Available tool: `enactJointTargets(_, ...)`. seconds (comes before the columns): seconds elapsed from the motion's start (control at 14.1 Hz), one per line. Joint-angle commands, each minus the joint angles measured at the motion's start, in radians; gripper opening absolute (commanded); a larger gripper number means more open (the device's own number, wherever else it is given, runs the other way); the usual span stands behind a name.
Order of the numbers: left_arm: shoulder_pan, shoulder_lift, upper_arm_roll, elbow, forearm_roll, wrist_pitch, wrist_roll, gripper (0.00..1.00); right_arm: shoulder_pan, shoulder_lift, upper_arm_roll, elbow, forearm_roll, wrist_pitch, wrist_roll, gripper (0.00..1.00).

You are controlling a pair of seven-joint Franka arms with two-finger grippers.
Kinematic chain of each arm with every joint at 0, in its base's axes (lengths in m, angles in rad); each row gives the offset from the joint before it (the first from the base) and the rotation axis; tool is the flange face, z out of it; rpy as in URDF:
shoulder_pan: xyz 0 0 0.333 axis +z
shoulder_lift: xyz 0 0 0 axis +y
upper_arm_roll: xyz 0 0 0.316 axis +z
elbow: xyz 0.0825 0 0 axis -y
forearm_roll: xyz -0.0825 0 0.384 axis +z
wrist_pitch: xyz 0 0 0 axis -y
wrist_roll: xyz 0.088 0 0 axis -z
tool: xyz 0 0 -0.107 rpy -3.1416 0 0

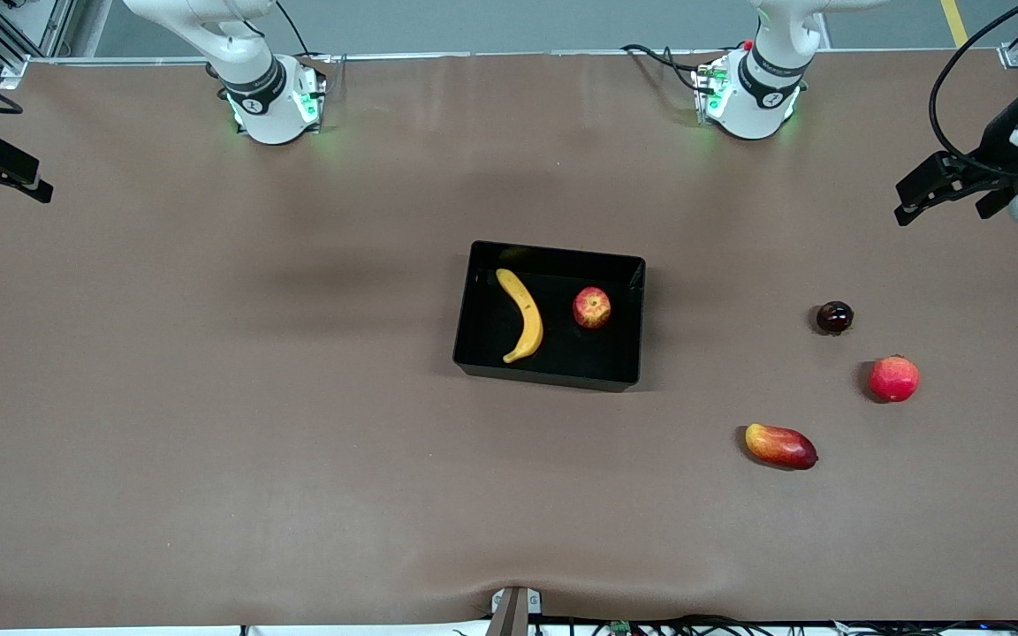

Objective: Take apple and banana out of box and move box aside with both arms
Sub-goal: 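Move the left gripper over the small apple in the black box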

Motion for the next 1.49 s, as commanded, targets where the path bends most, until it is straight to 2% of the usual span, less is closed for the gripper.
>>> enactJointTargets(0.0, 0.003, 0.007, -0.004, 0.022, 0.016, -0.025, -0.007, 1.0, -0.018, -0.011, 0.009, -0.007, 0.022, 0.006, -0.008, 1.0)
enactJointTargets(0.36, -0.012, 0.03, -0.027, 0.021, 0.019, -0.025, -0.016, 1.0, -0.021, -0.008, 0.009, -0.004, 0.022, 0.009, -0.007, 1.0)
enactJointTargets(0.5, -0.012, 0.053, -0.094, 0.008, 0.018, -0.025, -0.097, 1.0, -0.021, 0.002, 0.011, -0.001, 0.024, 0.009, -0.007, 1.0)
enactJointTargets(0.64, -0.013, 0.086, -0.198, -0.01, 0.018, -0.015, -0.152, 1.0, -0.025, 0.007, 0.009, 0.004, 0.052, 0.008, -0.007, 1.0)
enactJointTargets(0.78, -0.012, 0.127, -0.286, -0.022, 0.019, 0.03, -0.288, 1.0, -0.043, 0.019, 0.007, 0.005, 0.069, 0.008, -0.007, 1.0)
enactJointTargets(0.85, -0.013, 0.133, -0.335, -0.059, 0.018, 0.085, -0.331, 1.0, -0.051, 0.019, 0.007, 0.005, 0.082, 0.009, -0.007, 1.0)
enactJointTargets(1.14, -0.018, 0.171, -0.456, -0.218, 0.019, 0.335, -0.595, 1.0, -0.066, 0.039, 0.007, 0.005, 0.097, 0.006, -0.008, 1.0)
enactJointTargets(1.42, -0.095, 0.21, -0.464, -0.369, 0.038, 0.592, -0.85, 1.0, -0.051, 0.038, 0.014, 0.012, 0.086, 0.005, -0.008, 1.0)
